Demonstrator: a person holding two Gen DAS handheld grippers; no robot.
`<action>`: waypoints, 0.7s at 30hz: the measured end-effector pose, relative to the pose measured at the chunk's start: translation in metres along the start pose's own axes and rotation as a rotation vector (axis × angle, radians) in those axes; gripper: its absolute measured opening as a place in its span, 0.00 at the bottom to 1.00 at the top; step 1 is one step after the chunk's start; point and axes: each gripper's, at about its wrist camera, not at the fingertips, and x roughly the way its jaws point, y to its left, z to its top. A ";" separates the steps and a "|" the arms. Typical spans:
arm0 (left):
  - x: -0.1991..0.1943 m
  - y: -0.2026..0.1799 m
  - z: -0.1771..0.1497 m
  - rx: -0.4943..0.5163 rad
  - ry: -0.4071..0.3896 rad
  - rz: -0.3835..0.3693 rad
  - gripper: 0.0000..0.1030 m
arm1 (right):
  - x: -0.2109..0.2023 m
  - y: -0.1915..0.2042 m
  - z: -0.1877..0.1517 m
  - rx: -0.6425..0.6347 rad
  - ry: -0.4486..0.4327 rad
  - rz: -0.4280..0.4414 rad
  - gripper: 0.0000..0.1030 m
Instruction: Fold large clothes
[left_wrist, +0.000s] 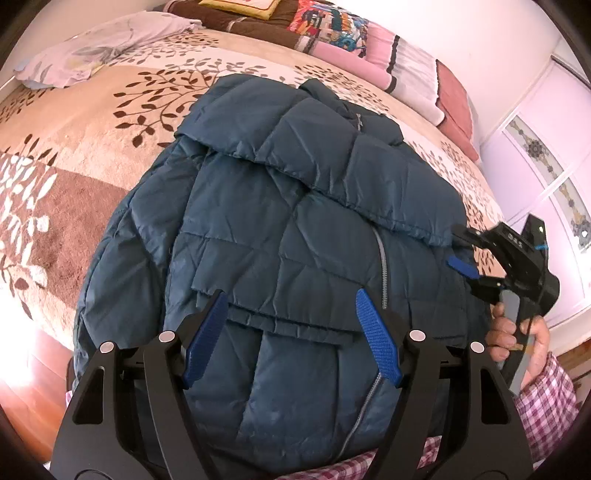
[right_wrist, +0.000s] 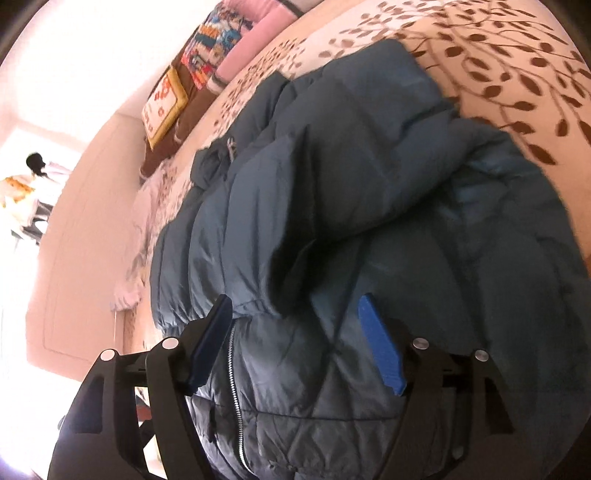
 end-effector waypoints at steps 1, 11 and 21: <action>0.000 0.000 0.000 0.001 0.002 0.000 0.69 | 0.003 0.004 0.000 -0.015 0.006 -0.007 0.68; -0.006 0.005 0.000 -0.020 -0.017 0.007 0.69 | -0.007 0.010 -0.006 -0.095 -0.039 -0.093 0.07; -0.007 0.004 -0.001 -0.009 -0.015 0.017 0.69 | 0.011 0.003 -0.010 -0.110 0.017 -0.146 0.07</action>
